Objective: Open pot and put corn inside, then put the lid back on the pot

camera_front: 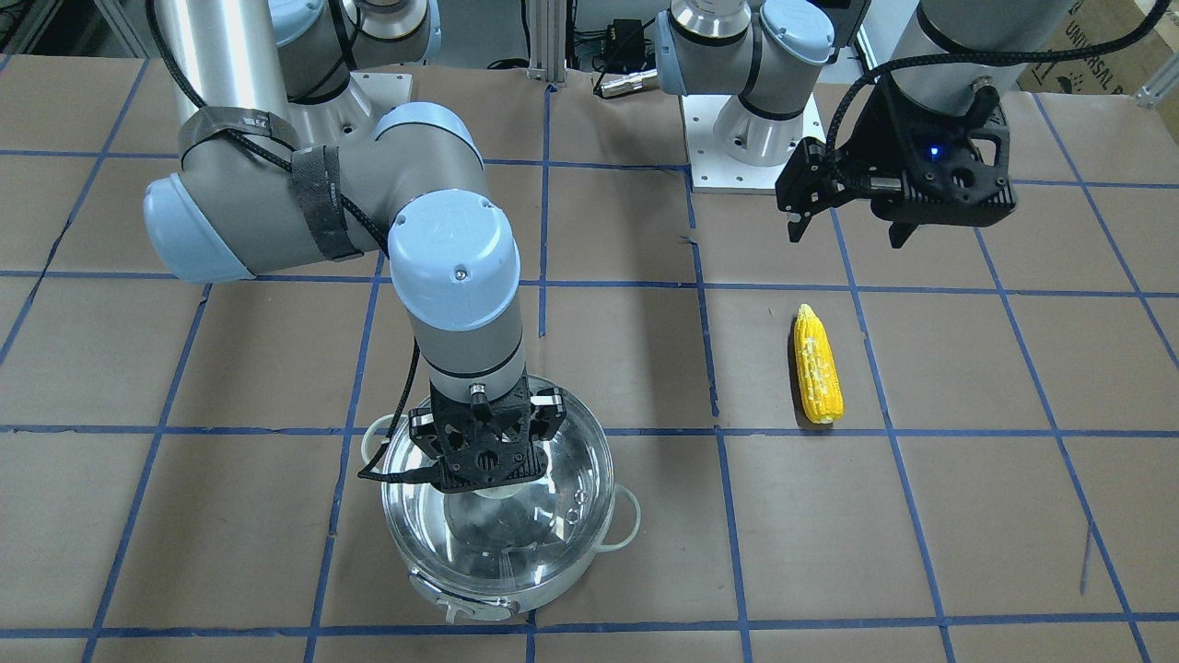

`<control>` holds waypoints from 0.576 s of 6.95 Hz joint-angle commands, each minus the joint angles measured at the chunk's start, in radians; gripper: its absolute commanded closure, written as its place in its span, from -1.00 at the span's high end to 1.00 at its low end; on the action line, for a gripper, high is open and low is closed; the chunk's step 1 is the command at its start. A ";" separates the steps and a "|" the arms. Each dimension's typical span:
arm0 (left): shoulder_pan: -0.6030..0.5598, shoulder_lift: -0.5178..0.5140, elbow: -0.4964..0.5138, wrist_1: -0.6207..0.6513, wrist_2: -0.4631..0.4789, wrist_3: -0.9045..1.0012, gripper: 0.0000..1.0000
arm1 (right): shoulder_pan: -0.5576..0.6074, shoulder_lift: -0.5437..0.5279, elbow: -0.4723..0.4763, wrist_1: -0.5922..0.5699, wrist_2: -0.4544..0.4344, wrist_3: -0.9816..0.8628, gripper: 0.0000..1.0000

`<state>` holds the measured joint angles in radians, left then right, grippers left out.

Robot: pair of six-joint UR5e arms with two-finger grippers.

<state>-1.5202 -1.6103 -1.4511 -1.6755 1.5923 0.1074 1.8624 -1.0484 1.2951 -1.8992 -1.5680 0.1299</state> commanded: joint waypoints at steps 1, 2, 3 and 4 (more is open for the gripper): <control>0.000 -0.003 0.001 0.002 0.000 0.000 1.00 | -0.006 0.004 -0.014 -0.003 0.002 -0.003 0.55; 0.000 -0.014 0.008 0.005 -0.003 -0.002 1.00 | -0.009 0.004 -0.016 -0.006 0.002 -0.003 0.59; 0.003 -0.014 0.000 0.005 -0.003 -0.002 1.00 | -0.011 0.005 -0.022 -0.006 0.000 -0.010 0.59; 0.006 -0.014 0.000 0.005 -0.003 -0.002 1.00 | -0.012 0.005 -0.022 -0.006 0.000 -0.012 0.59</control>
<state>-1.5173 -1.6231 -1.4495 -1.6709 1.5896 0.1060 1.8521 -1.0438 1.2757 -1.9047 -1.5672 0.1218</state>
